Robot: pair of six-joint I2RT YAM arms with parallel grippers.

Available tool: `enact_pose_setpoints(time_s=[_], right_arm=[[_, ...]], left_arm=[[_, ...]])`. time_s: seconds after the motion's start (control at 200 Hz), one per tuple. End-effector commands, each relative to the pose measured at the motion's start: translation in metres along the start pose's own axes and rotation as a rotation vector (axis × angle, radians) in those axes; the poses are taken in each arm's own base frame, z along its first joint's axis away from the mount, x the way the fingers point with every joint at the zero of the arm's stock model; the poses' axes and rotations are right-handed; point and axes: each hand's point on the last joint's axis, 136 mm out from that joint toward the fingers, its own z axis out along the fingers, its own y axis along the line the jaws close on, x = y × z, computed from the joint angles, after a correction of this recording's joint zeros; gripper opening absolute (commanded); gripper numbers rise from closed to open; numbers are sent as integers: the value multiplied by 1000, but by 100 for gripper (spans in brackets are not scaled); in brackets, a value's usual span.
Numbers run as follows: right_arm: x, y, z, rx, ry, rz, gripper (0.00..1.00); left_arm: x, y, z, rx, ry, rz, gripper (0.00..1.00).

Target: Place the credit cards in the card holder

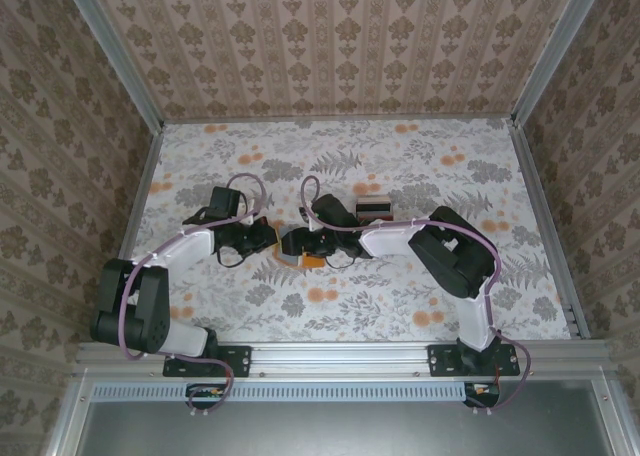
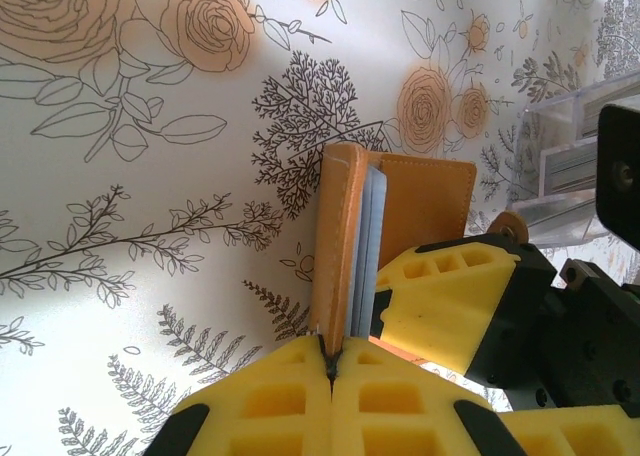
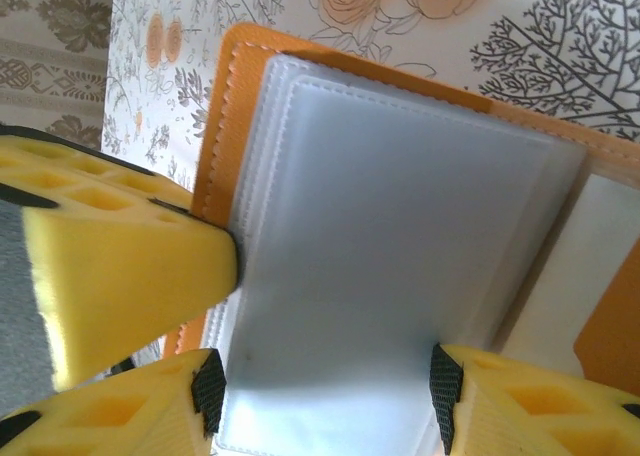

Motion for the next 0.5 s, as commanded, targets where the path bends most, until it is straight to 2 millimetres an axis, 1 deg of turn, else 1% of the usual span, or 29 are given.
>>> enact_pose_setpoints(time_s=[0.0, 0.095, 0.2, 0.355, 0.46, 0.495], right_arm=[[2, 8, 6, -26, 25, -25, 61], [2, 9, 5, -30, 19, -26, 62], [5, -1, 7, 3, 28, -17, 60], [7, -5, 9, 13, 28, -13, 49], [7, -5, 7, 20, 27, -20, 47], [7, -6, 7, 22, 28, -22, 43]], left_arm=[[3, -3, -1, 20, 3, -4, 0], [5, -1, 0, 14, 9, -3, 0], [5, -1, 0, 12, 6, -5, 0], [5, -1, -1, 11, 7, -1, 0], [5, -1, -1, 13, 5, -4, 0], [5, -1, -1, 13, 6, -4, 0]])
